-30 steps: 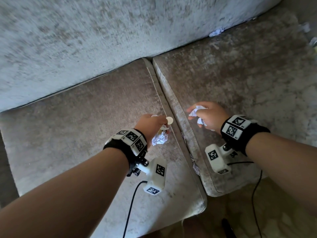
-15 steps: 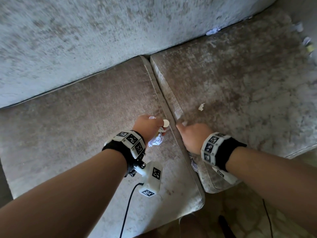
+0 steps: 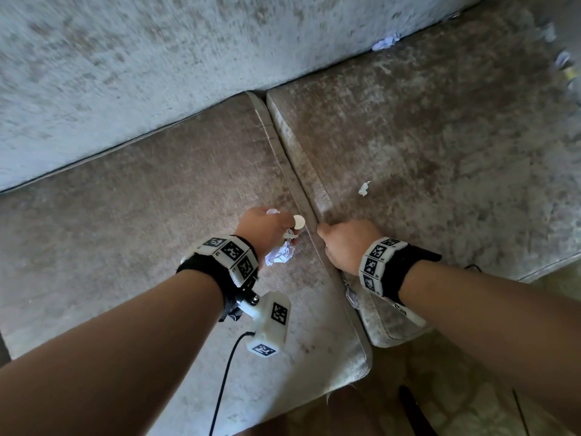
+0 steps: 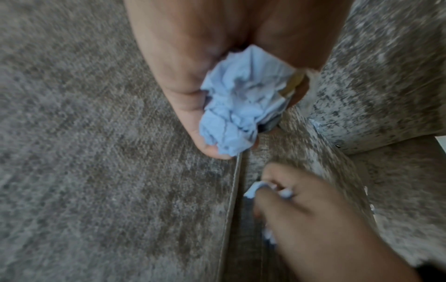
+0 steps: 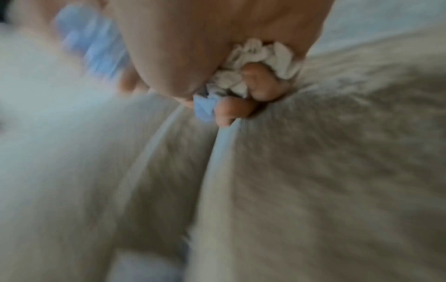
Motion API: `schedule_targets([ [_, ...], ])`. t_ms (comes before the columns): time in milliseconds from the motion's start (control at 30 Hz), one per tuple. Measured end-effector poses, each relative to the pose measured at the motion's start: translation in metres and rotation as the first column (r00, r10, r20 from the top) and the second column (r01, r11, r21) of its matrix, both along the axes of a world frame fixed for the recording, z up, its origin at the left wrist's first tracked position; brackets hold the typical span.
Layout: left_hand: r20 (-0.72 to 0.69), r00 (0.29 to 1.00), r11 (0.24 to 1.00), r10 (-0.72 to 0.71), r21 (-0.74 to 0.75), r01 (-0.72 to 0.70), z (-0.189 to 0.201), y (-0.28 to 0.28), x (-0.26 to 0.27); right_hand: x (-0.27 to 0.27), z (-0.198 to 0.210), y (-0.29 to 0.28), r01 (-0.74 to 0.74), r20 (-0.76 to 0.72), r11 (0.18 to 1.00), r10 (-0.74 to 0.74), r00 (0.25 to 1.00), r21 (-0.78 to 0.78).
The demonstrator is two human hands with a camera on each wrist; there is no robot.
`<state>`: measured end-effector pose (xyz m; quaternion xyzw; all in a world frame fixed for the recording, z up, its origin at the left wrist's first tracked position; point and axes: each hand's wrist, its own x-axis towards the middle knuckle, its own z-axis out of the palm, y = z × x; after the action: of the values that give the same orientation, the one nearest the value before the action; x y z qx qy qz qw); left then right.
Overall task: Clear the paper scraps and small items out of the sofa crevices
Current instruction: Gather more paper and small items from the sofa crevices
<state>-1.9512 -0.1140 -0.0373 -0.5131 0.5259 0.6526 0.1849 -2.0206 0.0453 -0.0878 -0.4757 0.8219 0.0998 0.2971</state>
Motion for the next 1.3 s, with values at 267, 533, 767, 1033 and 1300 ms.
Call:
schedule_targets([
  [267,-0.011,1.000,1.000,-0.020,-0.008,0.020,0.010,0.005,-0.005,-0.060,0.035,0.016,0.435,-0.067,0.847,-0.475,0.877,-0.307],
  [533,-0.022,1.000,1.000,-0.009,-0.008,0.009,0.012,0.015,-0.014,-0.066,0.017,0.027,0.234,-0.187,0.968,-0.247,0.951,-0.089],
  [767,-0.029,0.999,0.999,-0.038,-0.034,0.037,0.005,0.026,-0.003,-0.071,0.018,0.027,0.248,-0.095,0.960,-0.261,0.961,-0.132],
  [1033,0.013,1.000,0.999,0.011,-0.038,-0.011,-0.001,0.017,0.006,-0.053,0.029,0.024,0.310,0.136,0.896,-0.280,0.950,-0.319],
  [1300,0.010,1.000,1.000,0.004,-0.031,-0.003,-0.005,0.011,0.007,-0.029,0.007,0.021,0.234,0.214,0.911,-0.168,0.962,-0.339],
])
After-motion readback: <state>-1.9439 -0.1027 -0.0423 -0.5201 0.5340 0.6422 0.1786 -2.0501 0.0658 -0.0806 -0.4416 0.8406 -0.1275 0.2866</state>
